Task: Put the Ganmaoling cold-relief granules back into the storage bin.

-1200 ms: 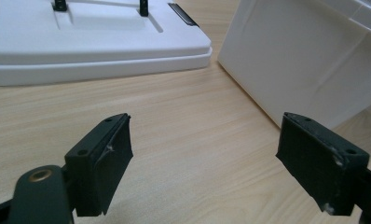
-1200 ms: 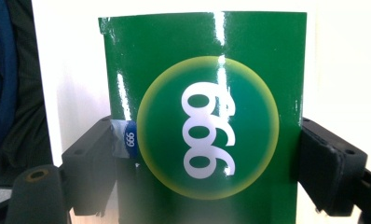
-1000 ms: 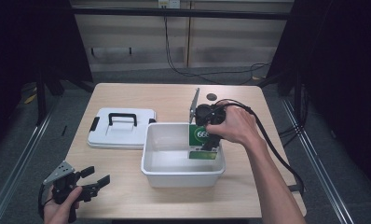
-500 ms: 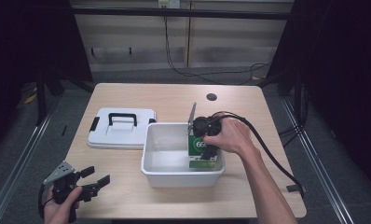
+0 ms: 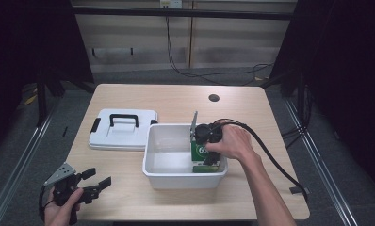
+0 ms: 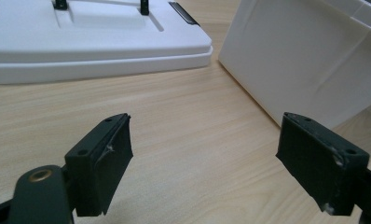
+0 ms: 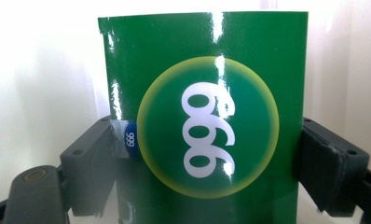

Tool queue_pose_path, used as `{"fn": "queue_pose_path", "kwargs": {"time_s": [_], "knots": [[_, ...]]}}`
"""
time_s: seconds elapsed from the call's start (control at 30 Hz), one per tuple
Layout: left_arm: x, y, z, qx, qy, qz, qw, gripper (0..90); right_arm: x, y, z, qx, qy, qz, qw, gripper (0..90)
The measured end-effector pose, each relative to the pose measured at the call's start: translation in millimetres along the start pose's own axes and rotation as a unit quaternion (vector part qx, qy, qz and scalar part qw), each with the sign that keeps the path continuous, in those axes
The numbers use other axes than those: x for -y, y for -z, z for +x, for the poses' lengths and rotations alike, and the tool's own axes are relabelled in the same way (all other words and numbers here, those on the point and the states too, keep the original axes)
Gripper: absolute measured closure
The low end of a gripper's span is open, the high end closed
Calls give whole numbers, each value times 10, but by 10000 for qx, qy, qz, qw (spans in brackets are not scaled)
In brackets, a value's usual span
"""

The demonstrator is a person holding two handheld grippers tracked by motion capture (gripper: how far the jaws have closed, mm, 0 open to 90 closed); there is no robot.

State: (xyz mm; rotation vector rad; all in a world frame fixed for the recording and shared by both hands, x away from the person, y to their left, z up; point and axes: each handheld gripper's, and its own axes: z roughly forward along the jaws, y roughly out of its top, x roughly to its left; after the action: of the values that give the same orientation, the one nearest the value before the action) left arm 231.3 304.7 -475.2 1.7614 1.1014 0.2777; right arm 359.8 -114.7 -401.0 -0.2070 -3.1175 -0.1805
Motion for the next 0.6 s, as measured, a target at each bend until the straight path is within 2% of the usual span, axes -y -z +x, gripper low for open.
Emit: {"fn": "queue_pose_path", "kwargs": {"time_s": [0.4, 0.5, 0.6], "knots": [[0, -5, -4, -5, 36, -16, 10000, 174, -26, -57, 18, 8, 3, 151, 9999, 146], [-2, -3, -7, 7, -6, 1, 10000, 173, -42, -62, 21, 56, -45, 306, 9995, 144], [-2, -3, -5, 6, -6, 5, 10000, 174, -40, -61, 22, 85, 4, 286, 9996, 144]]}}
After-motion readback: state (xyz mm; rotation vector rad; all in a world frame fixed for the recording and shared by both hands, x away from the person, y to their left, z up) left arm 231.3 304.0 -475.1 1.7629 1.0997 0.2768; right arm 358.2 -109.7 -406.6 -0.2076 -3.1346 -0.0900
